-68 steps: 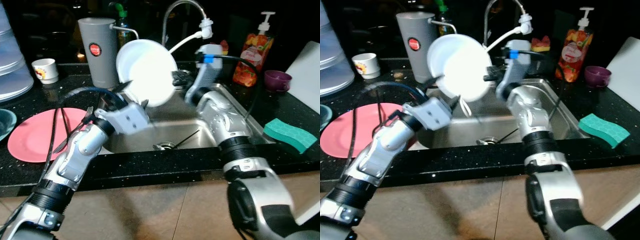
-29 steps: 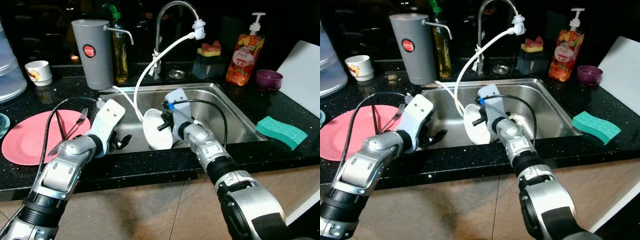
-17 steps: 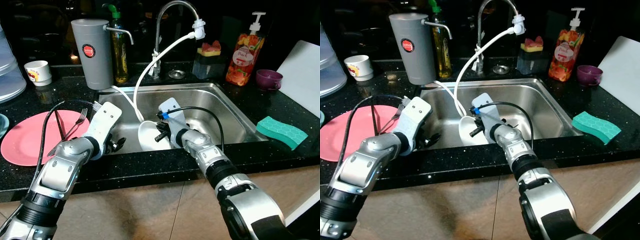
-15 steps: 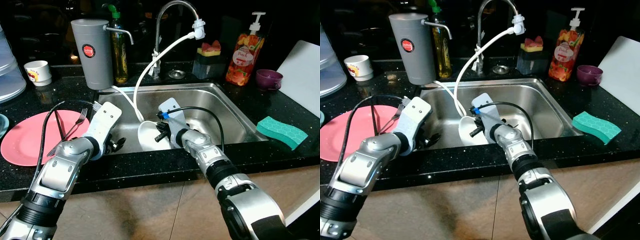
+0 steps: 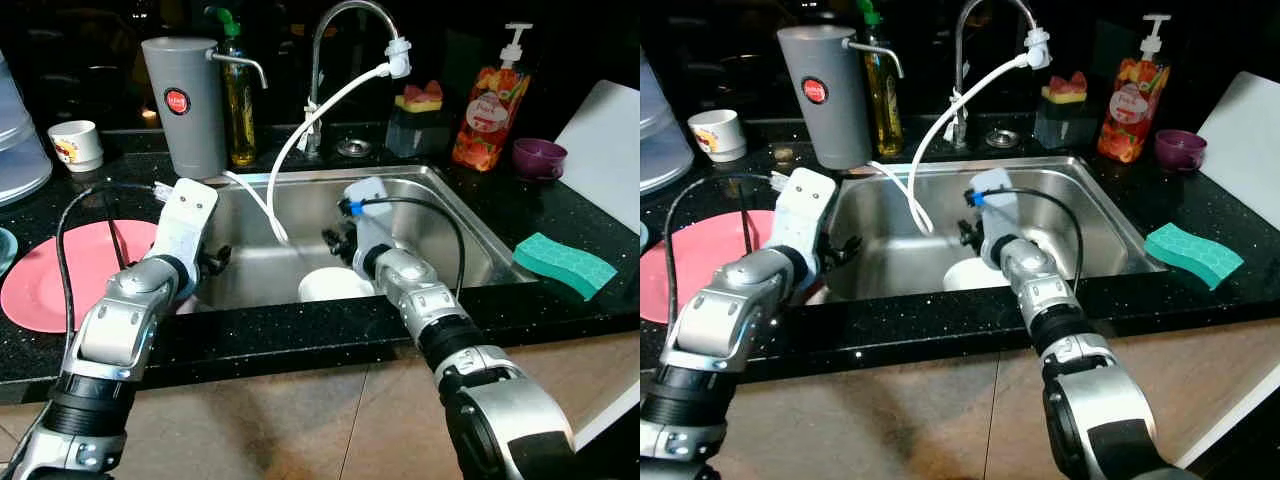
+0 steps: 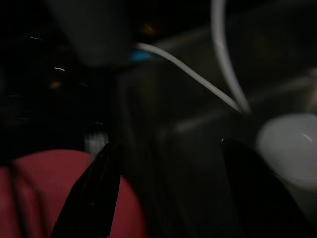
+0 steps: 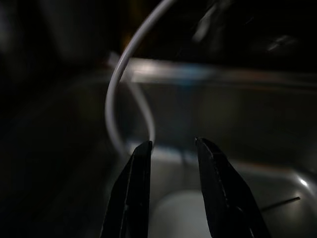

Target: Kitchen organization

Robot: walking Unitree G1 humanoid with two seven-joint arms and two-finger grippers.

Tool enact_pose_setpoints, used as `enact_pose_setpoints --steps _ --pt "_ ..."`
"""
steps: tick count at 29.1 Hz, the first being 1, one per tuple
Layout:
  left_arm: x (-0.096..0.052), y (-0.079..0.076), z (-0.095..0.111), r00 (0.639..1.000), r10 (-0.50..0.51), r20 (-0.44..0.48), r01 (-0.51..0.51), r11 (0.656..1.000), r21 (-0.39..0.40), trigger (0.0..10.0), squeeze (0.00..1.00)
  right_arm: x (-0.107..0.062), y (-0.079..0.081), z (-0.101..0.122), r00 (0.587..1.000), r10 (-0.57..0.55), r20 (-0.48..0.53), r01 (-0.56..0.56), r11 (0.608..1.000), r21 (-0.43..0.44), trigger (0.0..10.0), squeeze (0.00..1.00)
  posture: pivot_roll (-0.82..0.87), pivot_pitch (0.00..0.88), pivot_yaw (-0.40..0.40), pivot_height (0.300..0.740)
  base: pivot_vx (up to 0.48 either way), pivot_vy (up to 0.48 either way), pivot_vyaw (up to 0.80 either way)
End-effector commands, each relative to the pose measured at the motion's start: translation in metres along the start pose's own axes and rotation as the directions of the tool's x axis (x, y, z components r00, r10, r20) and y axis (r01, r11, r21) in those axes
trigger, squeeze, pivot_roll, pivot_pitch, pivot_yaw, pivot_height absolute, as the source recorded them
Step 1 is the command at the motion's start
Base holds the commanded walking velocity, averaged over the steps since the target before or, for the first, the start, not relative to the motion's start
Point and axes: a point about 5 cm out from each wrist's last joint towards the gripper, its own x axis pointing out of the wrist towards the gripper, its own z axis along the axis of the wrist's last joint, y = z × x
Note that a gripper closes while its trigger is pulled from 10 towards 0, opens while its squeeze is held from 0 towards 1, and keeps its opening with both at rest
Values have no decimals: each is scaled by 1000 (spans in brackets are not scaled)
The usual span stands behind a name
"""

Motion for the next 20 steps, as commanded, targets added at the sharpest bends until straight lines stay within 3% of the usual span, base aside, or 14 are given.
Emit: enact_pose_setpoints --steps 1,5,11,20 --pt "-2 4 8 998 42 44 -43 999 9 10000 0 -1 -3 3 999 -29 21 28 999 44 10000 0 105 20 24 740 0 0 0" --pt "-11 -5 20 993 67 95 -74 995 68 10000 0 -7 -8 5 997 -64 41 60 993 101 10000 0 103 29 28 740 0 0 0" --pt "-16 -5 33 979 142 147 -151 987 55 10000 0 -14 -14 9 989 -129 68 116 979 170 10000 0 106 33 28 740 0 0 0" --pt "-19 -1 37 969 194 156 -204 977 54 10000 0 -16 -16 13 988 -142 65 126 971 204 10000 0 110 30 26 740 0 362 0"
